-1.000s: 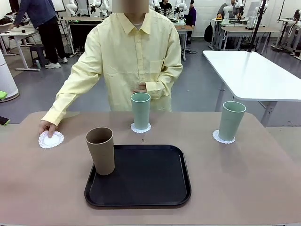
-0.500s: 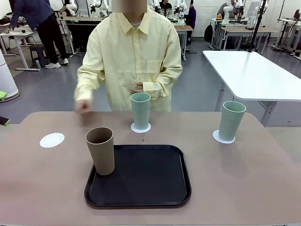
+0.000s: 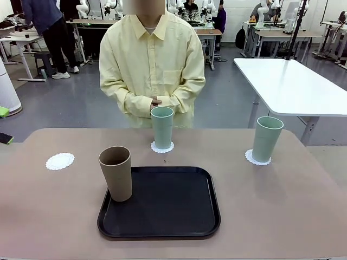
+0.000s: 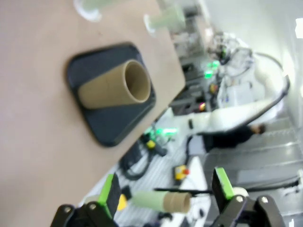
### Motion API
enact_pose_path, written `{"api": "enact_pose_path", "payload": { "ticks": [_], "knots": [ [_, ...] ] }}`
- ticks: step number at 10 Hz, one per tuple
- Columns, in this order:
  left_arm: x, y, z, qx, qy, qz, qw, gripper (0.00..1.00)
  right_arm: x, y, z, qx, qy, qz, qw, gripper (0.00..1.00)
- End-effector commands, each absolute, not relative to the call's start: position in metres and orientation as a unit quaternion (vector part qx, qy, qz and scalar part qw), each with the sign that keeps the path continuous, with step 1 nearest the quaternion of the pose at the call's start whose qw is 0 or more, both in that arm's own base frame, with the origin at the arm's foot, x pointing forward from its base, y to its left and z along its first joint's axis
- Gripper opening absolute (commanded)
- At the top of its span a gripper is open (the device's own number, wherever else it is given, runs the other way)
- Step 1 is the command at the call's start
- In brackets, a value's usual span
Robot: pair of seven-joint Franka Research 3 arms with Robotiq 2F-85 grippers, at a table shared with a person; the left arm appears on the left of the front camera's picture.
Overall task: Place coasters on the table and set cups on them.
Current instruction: Take one Reusable plastic cup from the Flat Tray and place it on a coaster set by the human.
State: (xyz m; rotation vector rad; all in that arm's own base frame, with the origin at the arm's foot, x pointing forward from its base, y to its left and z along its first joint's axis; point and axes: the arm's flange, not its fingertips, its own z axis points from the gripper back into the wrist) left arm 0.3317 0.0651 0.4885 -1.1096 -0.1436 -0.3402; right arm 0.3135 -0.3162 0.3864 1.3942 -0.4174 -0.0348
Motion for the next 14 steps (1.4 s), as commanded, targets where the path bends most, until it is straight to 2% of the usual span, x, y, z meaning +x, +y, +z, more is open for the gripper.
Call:
{"api": "enact_pose_path", "payload": {
  "ticks": [1, 3, 7, 9, 10, 11, 14],
  "knots": [
    [0.36, 0.051, 0.49, -0.432, -0.129, -0.329, 0.83, 1.0, 0.313, -0.316, 0.385, 0.636, -0.19, -0.02, 0.747, 1.0],
    [0.372, 0.025, 0.493, -0.352, -0.167, -0.409, 0.825, 1.0, 0.313, -0.316, 0.385, 0.636, -0.19, -0.02, 0.747, 1.0],
    [0.38, -0.02, 0.485, -0.233, -0.246, -0.483, 0.807, 1.0, 0.313, -0.316, 0.385, 0.636, -0.19, -0.02, 0.747, 1.0],
    [0.383, -0.026, 0.481, -0.239, -0.216, -0.492, 0.809, 1.0, 0.313, -0.316, 0.385, 0.636, -0.19, -0.02, 0.747, 1.0],
    [0.385, -0.022, 0.485, -0.26, -0.153, -0.485, 0.821, 1.0, 0.313, -0.316, 0.385, 0.636, -0.19, -0.02, 0.747, 1.0],
    [0.386, -0.024, 0.486, -0.233, -0.228, -0.488, 0.81, 1.0, 0.313, -0.316, 0.385, 0.636, -0.19, -0.02, 0.747, 1.0],
    [0.386, -0.024, 0.486, -0.233, -0.228, -0.488, 0.81, 1.0, 0.313, -0.316, 0.385, 0.636, -0.19, -0.02, 0.747, 1.0]
  ]
}}
